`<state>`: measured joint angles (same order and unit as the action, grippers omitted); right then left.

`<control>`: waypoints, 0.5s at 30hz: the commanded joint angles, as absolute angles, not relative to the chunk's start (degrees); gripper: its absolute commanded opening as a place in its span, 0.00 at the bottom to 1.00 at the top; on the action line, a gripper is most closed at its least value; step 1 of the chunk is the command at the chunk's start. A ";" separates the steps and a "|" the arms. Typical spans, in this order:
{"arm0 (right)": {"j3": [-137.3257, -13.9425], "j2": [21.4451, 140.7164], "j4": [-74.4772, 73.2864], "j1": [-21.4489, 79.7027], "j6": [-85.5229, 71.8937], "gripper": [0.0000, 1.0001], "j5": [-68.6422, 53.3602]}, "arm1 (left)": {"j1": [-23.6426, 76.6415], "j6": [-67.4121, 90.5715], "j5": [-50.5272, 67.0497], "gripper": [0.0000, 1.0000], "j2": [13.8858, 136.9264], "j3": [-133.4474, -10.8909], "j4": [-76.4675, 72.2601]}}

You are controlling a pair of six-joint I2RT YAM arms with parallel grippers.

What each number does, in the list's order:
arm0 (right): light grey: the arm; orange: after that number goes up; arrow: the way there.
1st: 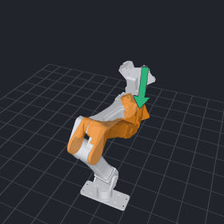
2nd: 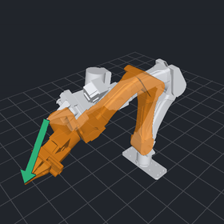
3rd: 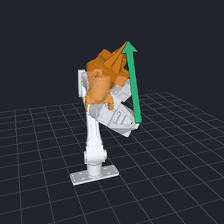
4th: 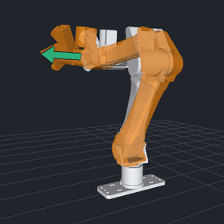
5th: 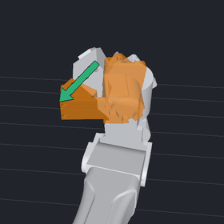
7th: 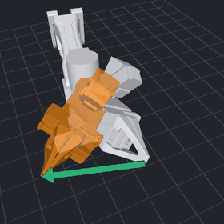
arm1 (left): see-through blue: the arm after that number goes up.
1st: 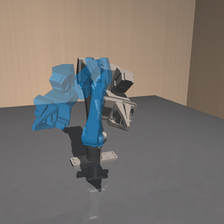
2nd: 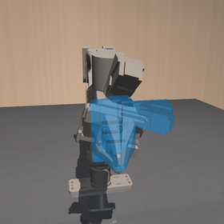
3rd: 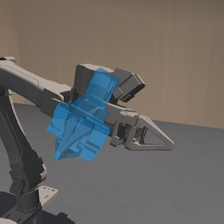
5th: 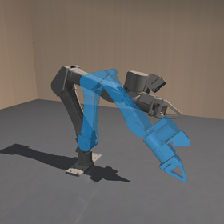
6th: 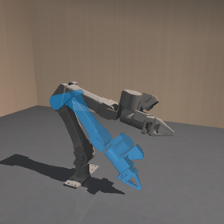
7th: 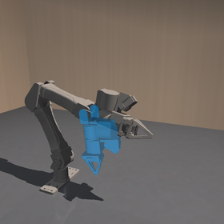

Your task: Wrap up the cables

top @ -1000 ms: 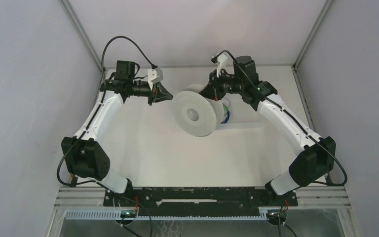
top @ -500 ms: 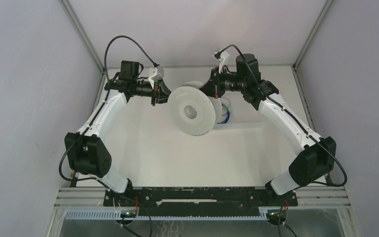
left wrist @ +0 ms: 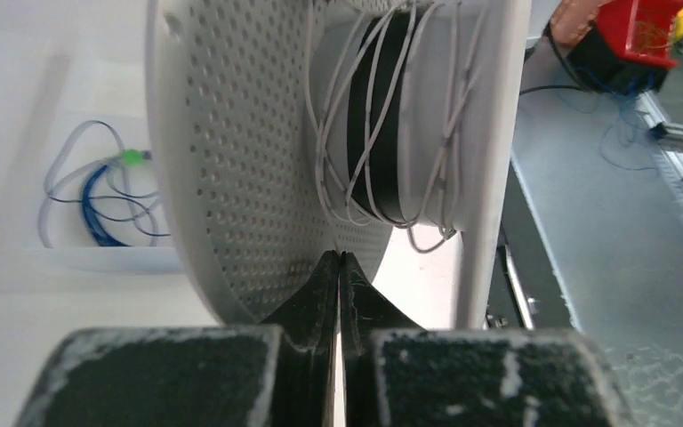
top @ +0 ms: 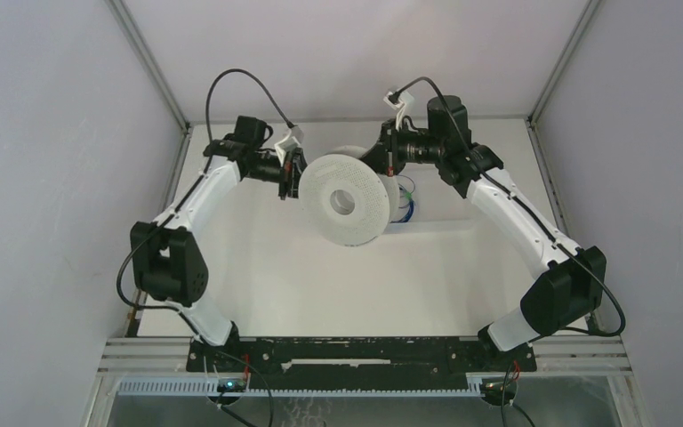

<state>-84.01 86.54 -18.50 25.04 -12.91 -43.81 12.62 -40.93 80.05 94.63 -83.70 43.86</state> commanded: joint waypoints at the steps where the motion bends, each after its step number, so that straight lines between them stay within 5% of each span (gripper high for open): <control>1: -85.45 84.81 -12.28 24.88 -14.44 0.00 -43.53 | 14.61 -60.87 84.45 0.05 99.31 -91.65 68.14; 3: -85.47 84.72 -12.58 24.80 -14.05 0.00 -43.37 | 14.61 -71.73 84.58 0.06 102.46 -96.30 80.13; 7: -85.27 84.22 -12.92 24.50 -13.26 0.00 -42.85 | 14.59 -71.14 82.82 0.07 103.71 -97.62 80.68; 15: -85.84 84.47 -13.42 24.43 -12.98 0.00 -42.24 | 14.69 -68.63 81.03 0.26 103.27 -99.70 80.42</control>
